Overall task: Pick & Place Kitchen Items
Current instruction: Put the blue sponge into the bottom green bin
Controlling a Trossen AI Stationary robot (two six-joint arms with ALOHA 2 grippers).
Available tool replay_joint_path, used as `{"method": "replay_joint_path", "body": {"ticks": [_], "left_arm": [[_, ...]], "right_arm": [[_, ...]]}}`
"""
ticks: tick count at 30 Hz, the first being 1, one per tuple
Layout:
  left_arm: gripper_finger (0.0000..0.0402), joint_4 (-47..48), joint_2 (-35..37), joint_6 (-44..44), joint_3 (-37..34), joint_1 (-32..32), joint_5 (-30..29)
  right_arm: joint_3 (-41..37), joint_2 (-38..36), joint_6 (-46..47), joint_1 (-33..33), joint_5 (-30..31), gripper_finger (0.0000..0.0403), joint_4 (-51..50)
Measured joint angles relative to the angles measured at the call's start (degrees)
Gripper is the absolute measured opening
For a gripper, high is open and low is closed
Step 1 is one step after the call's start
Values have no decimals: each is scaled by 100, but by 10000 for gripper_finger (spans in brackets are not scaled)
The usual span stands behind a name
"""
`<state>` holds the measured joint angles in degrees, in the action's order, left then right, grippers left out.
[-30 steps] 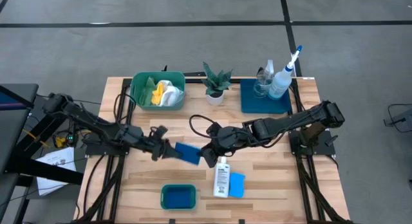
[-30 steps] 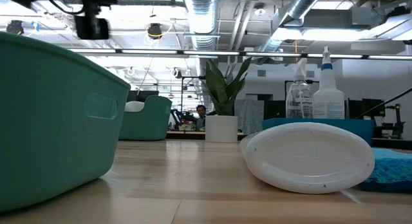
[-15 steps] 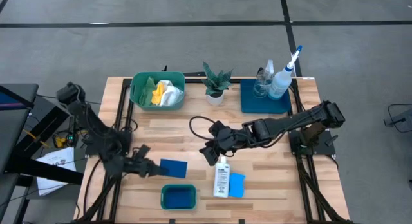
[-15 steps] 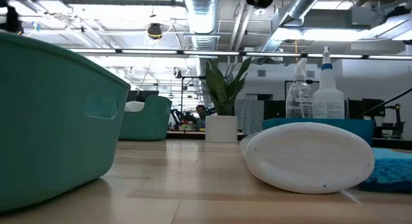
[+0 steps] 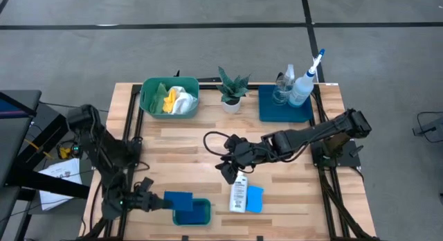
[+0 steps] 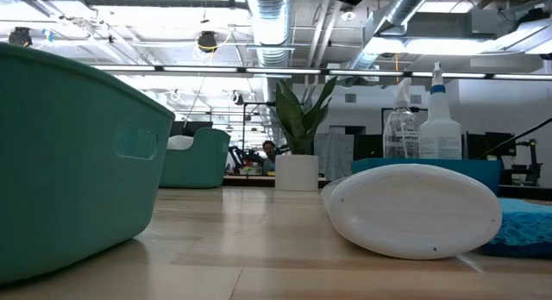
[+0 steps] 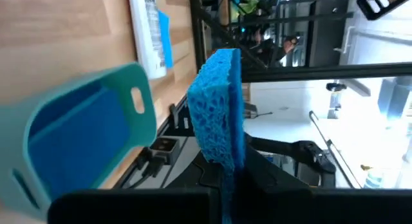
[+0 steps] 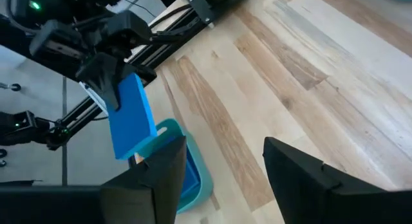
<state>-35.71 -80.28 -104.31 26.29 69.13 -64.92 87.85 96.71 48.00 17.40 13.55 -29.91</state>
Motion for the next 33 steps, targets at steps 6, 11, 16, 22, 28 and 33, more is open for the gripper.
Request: {"method": "replay_joint_path", "body": {"ticks": [6,11,16,22,28,33], "left_arm": [[5,-128,-879,-272,413,181,-61],[5,-122,-1458,-528,704,187,-62],[5,-119,-1873,-711,922,68,-48],[5,-95,-2166,-808,1038,-147,230],[5,217,-2122,-921,1043,-349,583],[5,272,-2122,-934,1044,-657,1092]], "right_arm": [[0,0,146,74,130,196,59],[0,0,433,97,373,196,75],[0,0,550,97,453,194,174],[2,0,651,97,496,193,249],[2,0,753,110,606,193,251],[2,0,753,112,606,193,251]]}}
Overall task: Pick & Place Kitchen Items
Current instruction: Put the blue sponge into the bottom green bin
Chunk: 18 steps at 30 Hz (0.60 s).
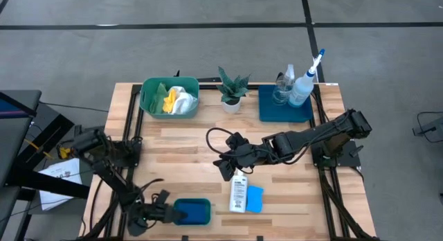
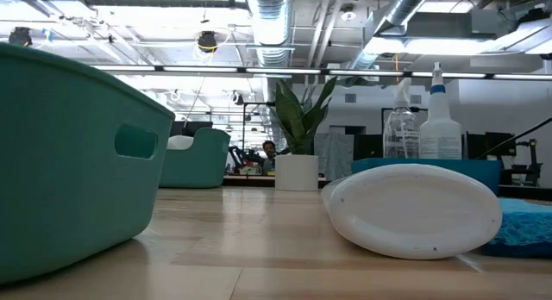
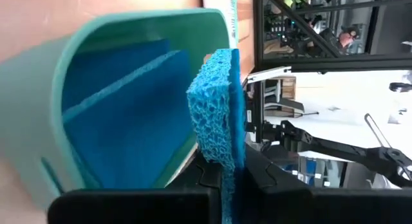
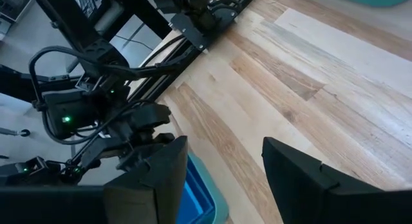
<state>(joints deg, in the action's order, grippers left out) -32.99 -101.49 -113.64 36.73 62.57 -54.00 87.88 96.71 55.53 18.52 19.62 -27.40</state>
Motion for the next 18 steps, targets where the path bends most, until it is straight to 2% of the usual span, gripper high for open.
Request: {"method": "replay_joint_path", "body": {"ticks": [7,18], "left_arm": [[5,32,0,-42,-2,-245,342],[29,100,0,-81,-2,-251,359]], "right_arm": [[0,0,2,0,-4,193,0],[0,0,-4,2,-11,193,-2]]}}
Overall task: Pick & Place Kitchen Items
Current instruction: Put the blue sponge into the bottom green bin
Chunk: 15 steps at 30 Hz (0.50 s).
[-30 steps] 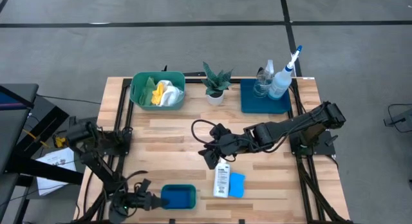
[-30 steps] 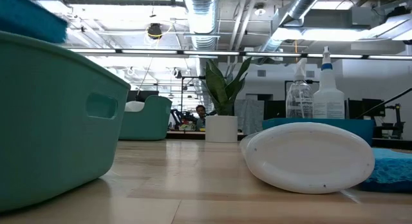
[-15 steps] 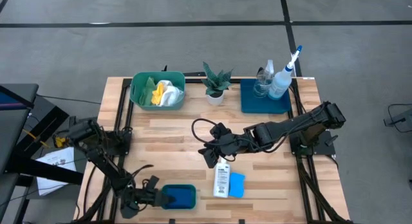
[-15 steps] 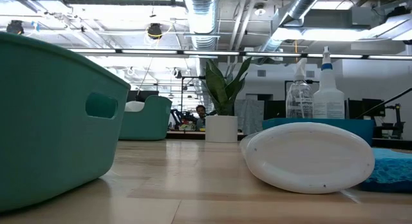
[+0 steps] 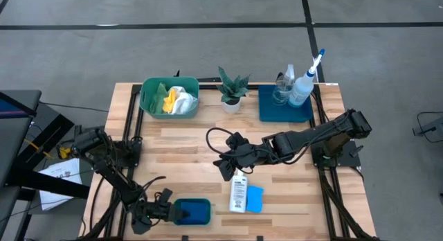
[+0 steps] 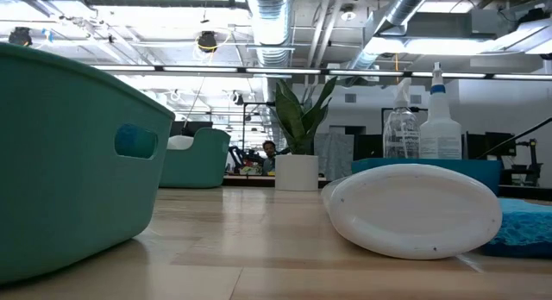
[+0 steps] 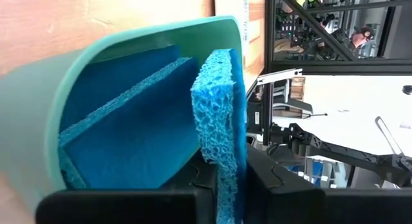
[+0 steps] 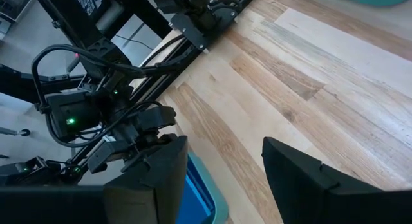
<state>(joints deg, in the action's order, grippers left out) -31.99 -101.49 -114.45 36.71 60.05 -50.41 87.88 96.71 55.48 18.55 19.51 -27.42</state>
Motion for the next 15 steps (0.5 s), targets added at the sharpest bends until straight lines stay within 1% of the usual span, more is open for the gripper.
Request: {"method": "replay_joint_path", "body": {"ticks": [7,15], "left_arm": [[51,-14,0,-2,0,32,-4],[100,-49,4,-10,-2,87,-9]], "right_arm": [[0,0,2,-2,-4,193,0],[0,0,2,-2,-13,193,0]]}}
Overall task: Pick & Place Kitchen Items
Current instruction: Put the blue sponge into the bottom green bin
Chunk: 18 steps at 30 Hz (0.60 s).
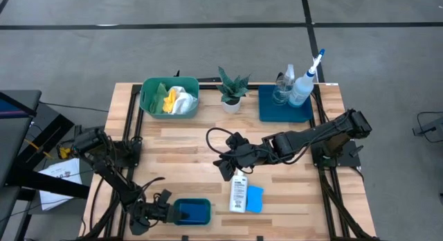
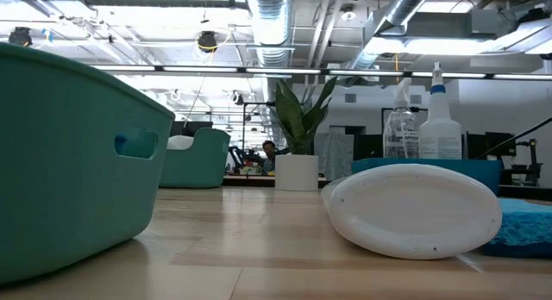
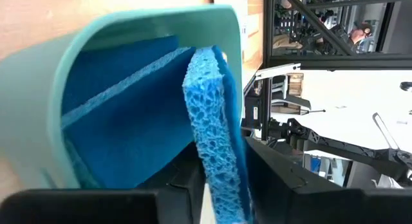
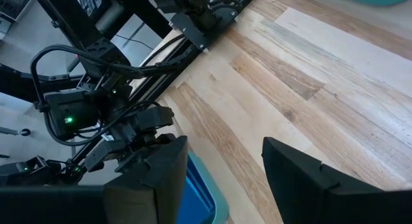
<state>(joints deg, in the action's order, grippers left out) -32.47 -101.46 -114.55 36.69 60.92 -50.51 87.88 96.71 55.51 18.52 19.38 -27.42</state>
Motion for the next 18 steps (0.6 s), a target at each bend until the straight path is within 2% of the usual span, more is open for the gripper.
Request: {"method": "replay_joint_path", "body": {"ticks": [18], "left_arm": [[180,145,7,16,0,114,92]], "right_arm": [[0,0,2,0,-60,193,0]]}}
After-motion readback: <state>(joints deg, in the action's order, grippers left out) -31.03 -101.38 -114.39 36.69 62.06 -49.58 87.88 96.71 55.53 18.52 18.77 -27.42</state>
